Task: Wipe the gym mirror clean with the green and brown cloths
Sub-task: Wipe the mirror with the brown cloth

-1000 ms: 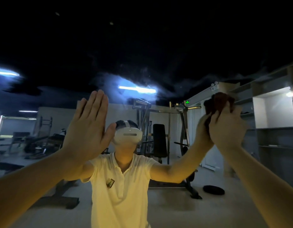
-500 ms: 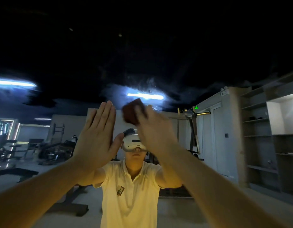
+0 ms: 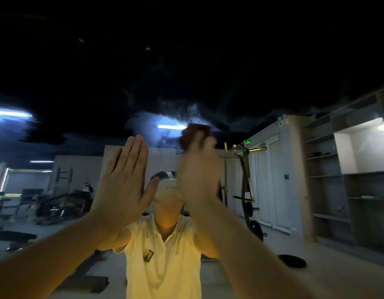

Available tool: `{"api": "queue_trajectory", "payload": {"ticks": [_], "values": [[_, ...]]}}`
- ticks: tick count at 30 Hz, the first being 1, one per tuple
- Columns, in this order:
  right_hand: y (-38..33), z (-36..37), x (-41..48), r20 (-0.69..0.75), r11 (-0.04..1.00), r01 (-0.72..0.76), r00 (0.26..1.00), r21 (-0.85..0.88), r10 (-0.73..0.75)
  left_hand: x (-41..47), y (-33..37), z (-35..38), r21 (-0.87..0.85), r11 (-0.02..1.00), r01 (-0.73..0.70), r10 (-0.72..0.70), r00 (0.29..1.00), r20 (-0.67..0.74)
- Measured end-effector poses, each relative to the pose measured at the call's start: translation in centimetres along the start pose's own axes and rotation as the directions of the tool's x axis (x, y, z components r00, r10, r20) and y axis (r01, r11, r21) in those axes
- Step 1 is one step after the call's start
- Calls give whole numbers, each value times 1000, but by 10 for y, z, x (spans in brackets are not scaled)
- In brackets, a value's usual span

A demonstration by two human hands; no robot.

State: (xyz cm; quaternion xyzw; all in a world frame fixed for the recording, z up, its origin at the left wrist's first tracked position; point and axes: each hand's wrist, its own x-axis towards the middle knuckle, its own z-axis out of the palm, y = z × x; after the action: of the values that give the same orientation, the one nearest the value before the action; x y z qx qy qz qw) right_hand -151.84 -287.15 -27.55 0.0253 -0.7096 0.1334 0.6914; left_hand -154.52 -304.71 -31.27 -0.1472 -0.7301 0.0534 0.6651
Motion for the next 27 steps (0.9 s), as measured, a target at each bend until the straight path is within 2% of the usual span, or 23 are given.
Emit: {"api": "queue_trajectory", "payload": {"ticks": [2, 4, 5, 6, 8, 10, 12, 15, 17, 19, 21, 22, 24, 25, 27], "values": [[-36, 1, -9, 70, 967, 255, 964, 17, -255, -1, -1, -1, 20, 1000, -21, 20, 1000, 18], [-29, -6, -1, 169, 887, 461, 875, -13, -453, 0, 0, -3, 15, 1000, -24, 24, 999, 22], [-11, -10, 7, 172, 859, 509, 852, -50, -495, 0, 0, -3, 6, 1000, -11, 11, 1000, 21], [13, -13, 14, 173, 858, 505, 858, -100, -484, 0, 0, -3, 6, 1000, 3, -3, 1000, 19], [76, -23, 32, 174, 910, 376, 921, -173, -347, 0, 1, -3, 28, 999, 17, -17, 1000, 19], [139, -39, 43, 102, 952, 208, 977, -226, -190, -2, 2, -2, 48, 999, 14, -15, 1000, 17], [180, -48, 48, 20, 974, 45, 999, -222, -41, -1, 1, -3, 49, 999, 8, -8, 1000, 16], [167, -40, 49, -48, 955, -264, 965, -137, 260, 0, 1, -7, 42, 999, -2, 0, 999, 35], [120, -24, 45, -77, 942, -311, 950, -122, 304, 2, 3, -12, 44, 999, -2, 1, 1000, 30], [56, -10, 35, -36, 981, -183, 983, -70, 181, 7, 2, -20, 29, 1000, -4, 4, 1000, -5], [0, -2, 19, 57, 996, 75, 995, 47, -78, 16, 0, -24, -8, 1000, 1, -2, 998, -60], [-16, -1, 11, 93, 967, 235, 965, 100, -244, 21, 0, -25, -22, 1000, 8, -10, 997, -80], [-14, -6, 12, 135, 880, 471, 870, 63, -475, 29, 3, -22, -40, 999, 28, -32, 996, -88], [3, -9, 20, 136, 854, 519, 846, 8, -515, 33, 6, -20, -42, 999, 34, -37, 996, -80], [50, -17, 37, 155, 895, 433, 896, -102, -416, 39, 9, -15, -32, 999, 28, -29, 998, -55]]}}
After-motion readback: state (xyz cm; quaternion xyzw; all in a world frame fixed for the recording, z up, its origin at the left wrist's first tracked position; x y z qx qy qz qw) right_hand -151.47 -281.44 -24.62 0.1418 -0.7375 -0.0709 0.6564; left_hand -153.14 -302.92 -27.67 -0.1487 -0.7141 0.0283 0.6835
